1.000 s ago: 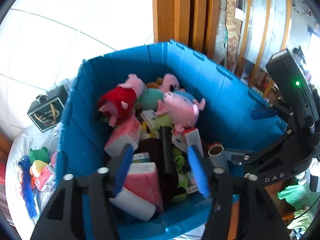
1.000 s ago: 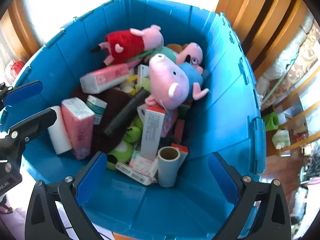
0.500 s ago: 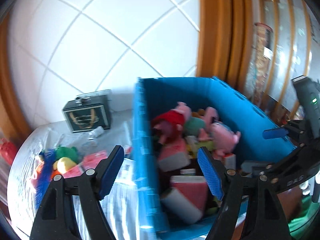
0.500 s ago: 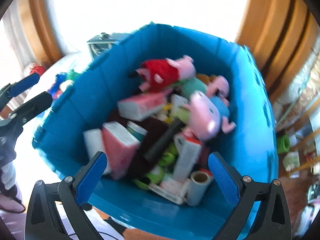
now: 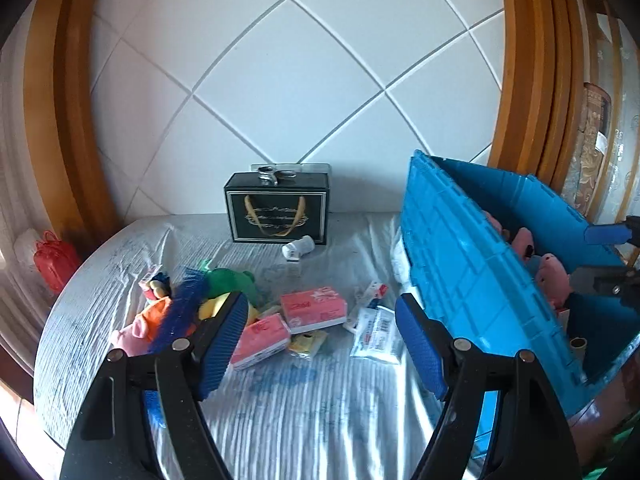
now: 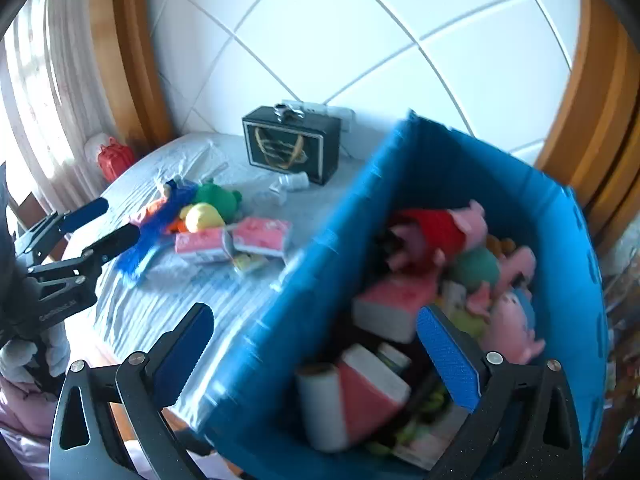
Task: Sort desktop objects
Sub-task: 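Withdraw both tools from the crate back over the pile, then grasp a pink tissue pack with the left tool while the right grasps a white wet-wipe pack, then carry the tissue pack and wet-wipe pack into the blue crate and release both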
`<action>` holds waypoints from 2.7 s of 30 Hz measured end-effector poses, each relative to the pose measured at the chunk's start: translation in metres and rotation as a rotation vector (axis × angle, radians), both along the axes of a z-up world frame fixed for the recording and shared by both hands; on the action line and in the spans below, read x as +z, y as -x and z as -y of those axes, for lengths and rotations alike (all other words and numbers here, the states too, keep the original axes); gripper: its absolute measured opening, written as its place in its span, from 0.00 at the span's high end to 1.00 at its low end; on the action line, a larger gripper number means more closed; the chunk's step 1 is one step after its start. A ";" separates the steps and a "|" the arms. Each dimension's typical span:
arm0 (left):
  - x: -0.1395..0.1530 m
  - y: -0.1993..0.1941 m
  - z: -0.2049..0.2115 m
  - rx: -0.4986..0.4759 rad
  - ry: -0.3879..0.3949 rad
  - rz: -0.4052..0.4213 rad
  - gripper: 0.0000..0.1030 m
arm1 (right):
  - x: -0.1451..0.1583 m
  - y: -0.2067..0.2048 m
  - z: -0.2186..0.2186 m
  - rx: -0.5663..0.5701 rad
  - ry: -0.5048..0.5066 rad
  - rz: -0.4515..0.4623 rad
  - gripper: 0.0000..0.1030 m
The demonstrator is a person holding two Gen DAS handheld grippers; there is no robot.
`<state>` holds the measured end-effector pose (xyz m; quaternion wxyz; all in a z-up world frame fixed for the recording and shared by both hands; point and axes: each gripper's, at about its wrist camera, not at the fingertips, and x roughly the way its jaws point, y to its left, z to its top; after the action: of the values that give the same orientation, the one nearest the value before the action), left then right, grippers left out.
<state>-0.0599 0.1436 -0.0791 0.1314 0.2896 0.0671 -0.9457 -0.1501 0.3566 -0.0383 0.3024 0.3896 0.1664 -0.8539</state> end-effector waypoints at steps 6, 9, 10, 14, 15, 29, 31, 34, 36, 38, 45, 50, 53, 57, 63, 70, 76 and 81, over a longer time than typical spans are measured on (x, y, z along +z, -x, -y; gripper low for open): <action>-0.043 -0.008 0.088 0.021 0.021 0.061 0.27 | 0.001 -0.018 0.073 0.020 0.066 -0.027 0.00; -0.071 -0.009 0.122 0.011 0.005 0.095 0.27 | -0.008 -0.023 0.106 0.007 0.088 -0.036 0.00; -0.081 -0.010 0.131 0.002 -0.005 0.103 0.27 | -0.014 -0.023 0.117 -0.001 0.090 -0.037 0.00; -0.118 -0.003 0.160 -0.038 -0.054 0.149 0.27 | -0.047 -0.019 0.151 -0.044 0.101 -0.007 0.00; -0.125 -0.001 0.165 -0.048 -0.064 0.159 0.27 | -0.058 -0.017 0.158 -0.057 0.105 0.016 0.00; -0.223 0.076 0.158 -0.220 -0.111 0.336 0.27 | -0.234 0.038 0.158 -0.413 0.056 0.265 0.00; -0.228 0.090 0.154 -0.240 -0.093 0.349 0.27 | -0.250 0.048 0.157 -0.454 0.050 0.271 0.00; -0.237 0.110 0.153 -0.259 -0.095 0.368 0.27 | -0.272 0.067 0.149 -0.552 0.075 0.276 0.00; -0.243 0.121 0.155 -0.248 -0.082 0.375 0.27 | -0.282 0.081 0.140 -0.630 0.104 0.262 0.00; -0.249 0.134 0.161 -0.246 -0.092 0.385 0.27 | -0.290 0.093 0.135 -0.679 0.106 0.249 0.00; -0.260 0.173 0.168 -0.280 -0.145 0.398 0.25 | -0.322 0.129 0.119 -0.803 0.072 0.233 0.00; -0.265 0.186 0.166 -0.301 -0.175 0.391 0.29 | -0.337 0.149 0.109 -0.821 0.071 0.243 0.11; -0.265 0.183 0.165 -0.299 -0.176 0.381 0.35 | -0.338 0.152 0.108 -0.824 0.048 0.249 0.38; -0.264 0.171 0.170 -0.286 -0.219 0.378 0.39 | -0.331 0.142 0.120 -0.750 0.016 0.225 0.47; -0.255 0.138 0.177 -0.261 -0.230 0.353 0.39 | -0.304 0.108 0.137 -0.641 0.040 0.197 0.50; -0.214 0.097 0.180 -0.221 -0.210 0.249 0.39 | -0.250 0.067 0.140 -0.560 0.092 0.115 0.51; -0.168 0.064 0.170 -0.204 -0.174 0.131 0.39 | -0.202 0.028 0.141 -0.494 0.125 0.015 0.51; -0.128 0.046 0.153 -0.204 -0.149 0.042 0.39 | -0.151 0.002 0.137 -0.457 0.162 -0.094 0.51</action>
<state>-0.1056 -0.0099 -0.2070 0.0138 0.3238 0.1045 -0.9402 -0.1521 0.2196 -0.1892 0.1238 0.3513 0.0187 -0.9278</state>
